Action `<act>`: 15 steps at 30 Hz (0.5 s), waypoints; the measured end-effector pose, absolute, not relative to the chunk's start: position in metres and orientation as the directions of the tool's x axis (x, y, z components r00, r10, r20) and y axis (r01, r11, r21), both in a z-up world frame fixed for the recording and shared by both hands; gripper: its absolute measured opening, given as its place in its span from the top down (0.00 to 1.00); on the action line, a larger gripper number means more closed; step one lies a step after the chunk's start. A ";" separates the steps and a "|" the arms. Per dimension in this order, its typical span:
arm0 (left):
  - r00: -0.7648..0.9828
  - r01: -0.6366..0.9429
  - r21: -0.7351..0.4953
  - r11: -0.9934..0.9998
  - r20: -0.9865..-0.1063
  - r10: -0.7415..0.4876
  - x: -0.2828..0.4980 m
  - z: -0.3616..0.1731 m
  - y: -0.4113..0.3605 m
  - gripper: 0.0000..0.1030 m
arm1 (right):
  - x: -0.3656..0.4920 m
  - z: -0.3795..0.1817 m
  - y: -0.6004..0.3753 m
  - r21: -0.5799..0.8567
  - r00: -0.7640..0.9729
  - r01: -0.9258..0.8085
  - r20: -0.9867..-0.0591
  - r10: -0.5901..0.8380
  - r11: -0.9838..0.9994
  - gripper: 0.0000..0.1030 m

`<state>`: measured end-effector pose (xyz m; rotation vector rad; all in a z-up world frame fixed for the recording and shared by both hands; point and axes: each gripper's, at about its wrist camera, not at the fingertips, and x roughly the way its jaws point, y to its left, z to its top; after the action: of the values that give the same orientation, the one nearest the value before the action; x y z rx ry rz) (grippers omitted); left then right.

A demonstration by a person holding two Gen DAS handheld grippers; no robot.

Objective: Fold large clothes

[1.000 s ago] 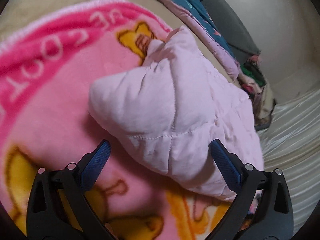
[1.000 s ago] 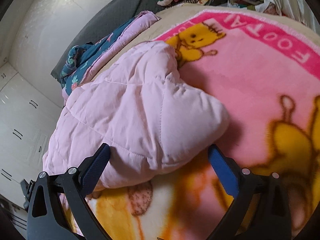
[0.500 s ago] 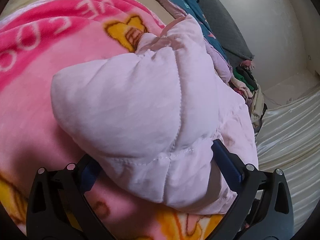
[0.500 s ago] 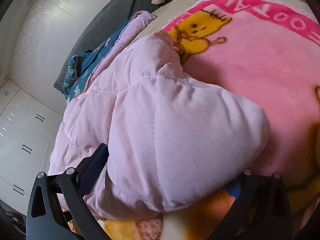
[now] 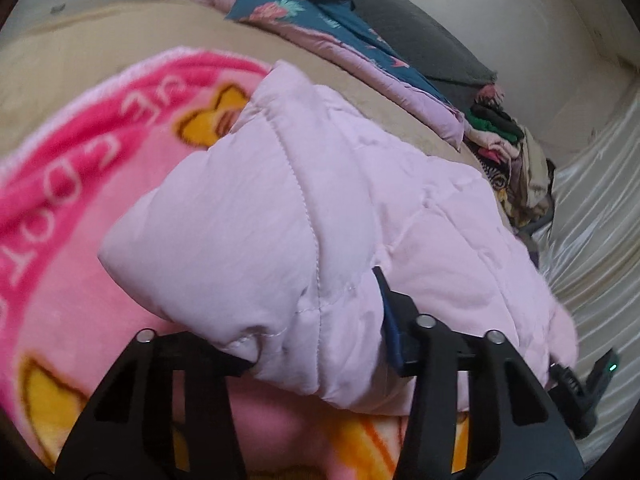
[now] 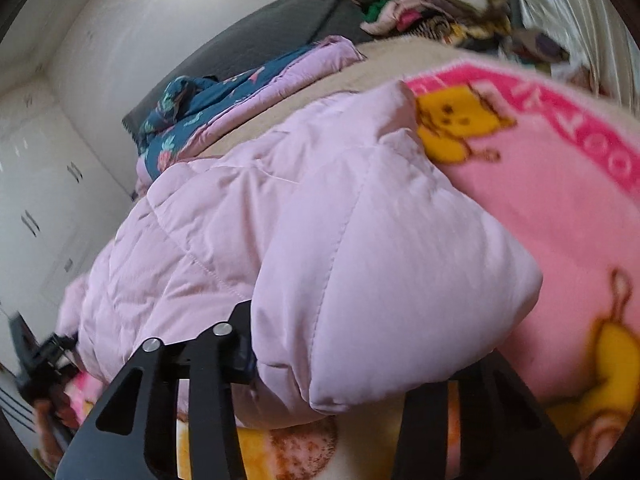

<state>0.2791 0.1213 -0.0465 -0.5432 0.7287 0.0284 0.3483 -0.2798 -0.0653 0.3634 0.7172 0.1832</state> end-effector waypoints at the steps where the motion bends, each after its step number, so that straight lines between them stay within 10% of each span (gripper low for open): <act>1: 0.753 -0.205 -0.442 0.873 -0.641 -0.148 0.276 -0.041 0.118 0.65 | 0.345 -0.059 -0.277 0.361 0.749 -0.054 -0.602 0.276 0.931 0.65; 15: 0.792 -0.153 -0.340 0.928 -0.604 -0.090 0.217 0.012 0.102 0.69 | 0.280 0.012 -0.253 0.174 0.817 -0.214 -0.508 0.274 0.961 0.69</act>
<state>0.2173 0.1023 0.0121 -0.3871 0.6598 0.0347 0.2801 -0.2528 0.0120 0.1109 0.5578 0.2602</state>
